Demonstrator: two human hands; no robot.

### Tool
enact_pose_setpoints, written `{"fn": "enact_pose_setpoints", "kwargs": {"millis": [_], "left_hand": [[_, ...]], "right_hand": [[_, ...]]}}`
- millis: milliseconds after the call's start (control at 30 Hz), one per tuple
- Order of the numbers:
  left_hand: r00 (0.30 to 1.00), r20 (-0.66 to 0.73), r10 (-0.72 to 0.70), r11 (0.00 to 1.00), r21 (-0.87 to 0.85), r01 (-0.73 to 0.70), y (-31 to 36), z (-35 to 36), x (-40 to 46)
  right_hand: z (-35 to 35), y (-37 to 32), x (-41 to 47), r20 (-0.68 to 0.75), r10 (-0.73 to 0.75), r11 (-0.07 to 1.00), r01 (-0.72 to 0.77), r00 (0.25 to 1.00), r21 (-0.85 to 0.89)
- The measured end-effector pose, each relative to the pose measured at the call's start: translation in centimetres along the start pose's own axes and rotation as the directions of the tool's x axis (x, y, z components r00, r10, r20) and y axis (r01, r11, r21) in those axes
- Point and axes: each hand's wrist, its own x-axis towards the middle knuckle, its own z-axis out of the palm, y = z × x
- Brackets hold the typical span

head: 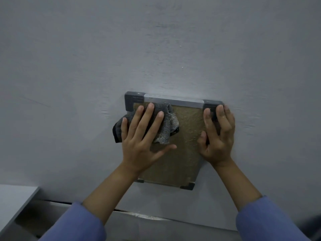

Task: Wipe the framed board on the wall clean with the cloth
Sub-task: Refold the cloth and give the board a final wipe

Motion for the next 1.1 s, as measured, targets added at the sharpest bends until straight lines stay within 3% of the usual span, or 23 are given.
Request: {"fn": "enact_pose_setpoints", "kwargs": {"millis": [233,433,567,667,767,833,900,967,1033,1100], "left_hand": [[0.973,-0.205,-0.105,0.994,0.013,0.11,1.2,1.8,1.1],[0.963,-0.252,0.096,0.995,-0.012,-0.102,0.5,2.3,0.9],[0.916,-0.042,0.399,0.917,0.039,-0.398,0.5,2.6,-4.2],[0.845,0.19,0.5,0.862,-0.02,-0.506,0.7,2.4,-9.4],[0.731,0.409,0.546,0.824,-0.104,-0.557,0.8,0.9,-12.4],[0.732,0.454,0.508,0.854,-0.156,-0.496,1.1,-0.3,-12.8],[0.848,0.383,0.366,0.929,-0.197,-0.312,1.8,-1.4,-12.1],[0.968,0.232,0.097,0.969,-0.246,-0.038,2.2,-2.3,-10.1],[0.989,0.068,-0.128,0.948,-0.284,0.142,2.1,-3.4,-6.8],[0.976,-0.092,-0.198,0.939,-0.302,0.162,1.7,-4.2,-3.1]], "right_hand": [[0.3,-0.1,0.1,-0.028,0.009,1.0,-0.008,1.0,0.017],[0.3,0.0,0.1,-0.029,-0.026,1.0,0.026,0.999,0.005],[0.5,0.0,0.0,-0.037,-0.001,1.0,0.002,0.999,0.015],[0.6,0.2,-0.1,-0.051,-0.032,0.999,0.033,0.998,0.015],[0.7,0.4,-0.2,-0.062,-0.046,0.999,0.047,0.997,0.013],[0.8,0.4,-0.3,-0.068,-0.04,0.999,0.041,0.997,0.012],[0.7,0.4,-0.3,-0.071,-0.043,0.999,0.044,0.997,0.013],[0.7,0.4,-0.3,-0.059,-0.042,0.999,0.043,0.997,0.009],[0.6,0.1,-0.2,-0.05,-0.046,0.999,0.047,0.998,0.008],[0.1,0.0,0.2,-0.037,-0.055,0.998,0.056,0.998,0.023]]}}
